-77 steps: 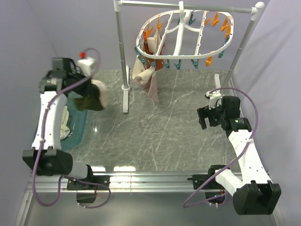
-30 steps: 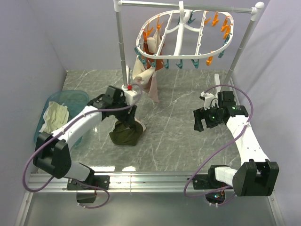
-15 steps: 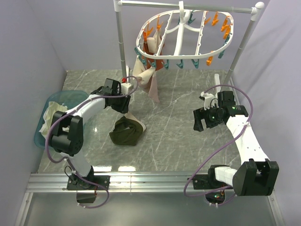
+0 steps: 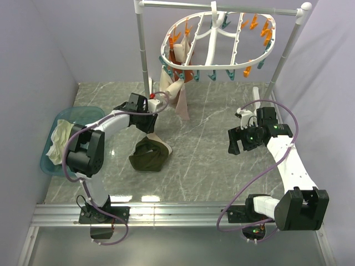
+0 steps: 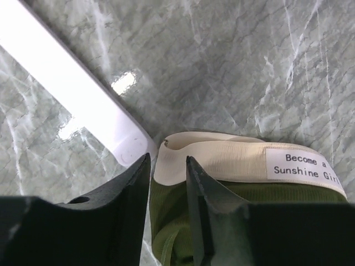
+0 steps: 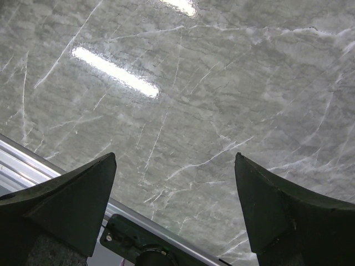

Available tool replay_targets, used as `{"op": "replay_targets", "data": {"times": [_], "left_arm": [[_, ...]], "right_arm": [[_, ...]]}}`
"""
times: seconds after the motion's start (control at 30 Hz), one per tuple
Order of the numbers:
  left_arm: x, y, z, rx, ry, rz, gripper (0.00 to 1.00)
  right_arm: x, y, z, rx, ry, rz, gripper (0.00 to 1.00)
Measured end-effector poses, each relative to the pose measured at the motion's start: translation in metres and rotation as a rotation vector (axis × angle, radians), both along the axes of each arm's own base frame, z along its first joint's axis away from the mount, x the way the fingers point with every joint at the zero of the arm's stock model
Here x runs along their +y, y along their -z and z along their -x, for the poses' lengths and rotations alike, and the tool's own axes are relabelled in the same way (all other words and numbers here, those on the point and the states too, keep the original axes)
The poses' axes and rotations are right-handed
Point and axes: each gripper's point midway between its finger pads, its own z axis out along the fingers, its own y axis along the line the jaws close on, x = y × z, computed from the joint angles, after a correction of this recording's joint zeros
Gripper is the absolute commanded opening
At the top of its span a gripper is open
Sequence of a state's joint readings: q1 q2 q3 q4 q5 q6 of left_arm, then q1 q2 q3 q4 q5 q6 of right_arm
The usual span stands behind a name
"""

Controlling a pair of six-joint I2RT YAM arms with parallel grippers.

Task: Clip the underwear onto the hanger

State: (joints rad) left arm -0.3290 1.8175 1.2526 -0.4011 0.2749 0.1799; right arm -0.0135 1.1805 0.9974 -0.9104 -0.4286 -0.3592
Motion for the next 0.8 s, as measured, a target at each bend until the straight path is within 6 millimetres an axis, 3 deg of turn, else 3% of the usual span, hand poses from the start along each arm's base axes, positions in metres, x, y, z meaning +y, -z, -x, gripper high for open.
{"op": "replay_targets", "data": {"times": [0.27, 0.37, 0.43, 0.47, 0.6, 0.7, 0.8], "left_arm": [[-0.002, 0.019, 0.001, 0.031, 0.017, -0.021, 0.29], [-0.003, 0.022, 0.002, 0.033, 0.027, -0.03, 0.22], [-0.004, 0.023, 0.002, 0.031, 0.034, -0.032, 0.13], [-0.004, 0.023, 0.002, 0.03, 0.039, -0.034, 0.02], [-0.006, 0.022, 0.008, 0.039, 0.066, -0.037, 0.0], [-0.007, 0.006, 0.019, 0.035, 0.099, -0.032, 0.0], [-0.006, -0.036, 0.031, -0.03, 0.148, -0.012, 0.0]], "right_arm": [[0.0, 0.0, 0.0, 0.002, 0.002, -0.003, 0.94], [0.0, 0.0, 0.0, 0.002, 0.001, -0.003, 0.94], [0.0, 0.0, 0.0, 0.002, 0.001, -0.003, 0.94], [0.0, 0.0, 0.001, 0.002, 0.002, -0.002, 0.94], [0.0, 0.0, 0.001, 0.0, 0.001, -0.002, 0.94], [0.001, -0.002, 0.001, -0.005, 0.001, -0.003, 0.94], [0.002, -0.003, 0.002, -0.01, -0.002, -0.009, 0.94]]}}
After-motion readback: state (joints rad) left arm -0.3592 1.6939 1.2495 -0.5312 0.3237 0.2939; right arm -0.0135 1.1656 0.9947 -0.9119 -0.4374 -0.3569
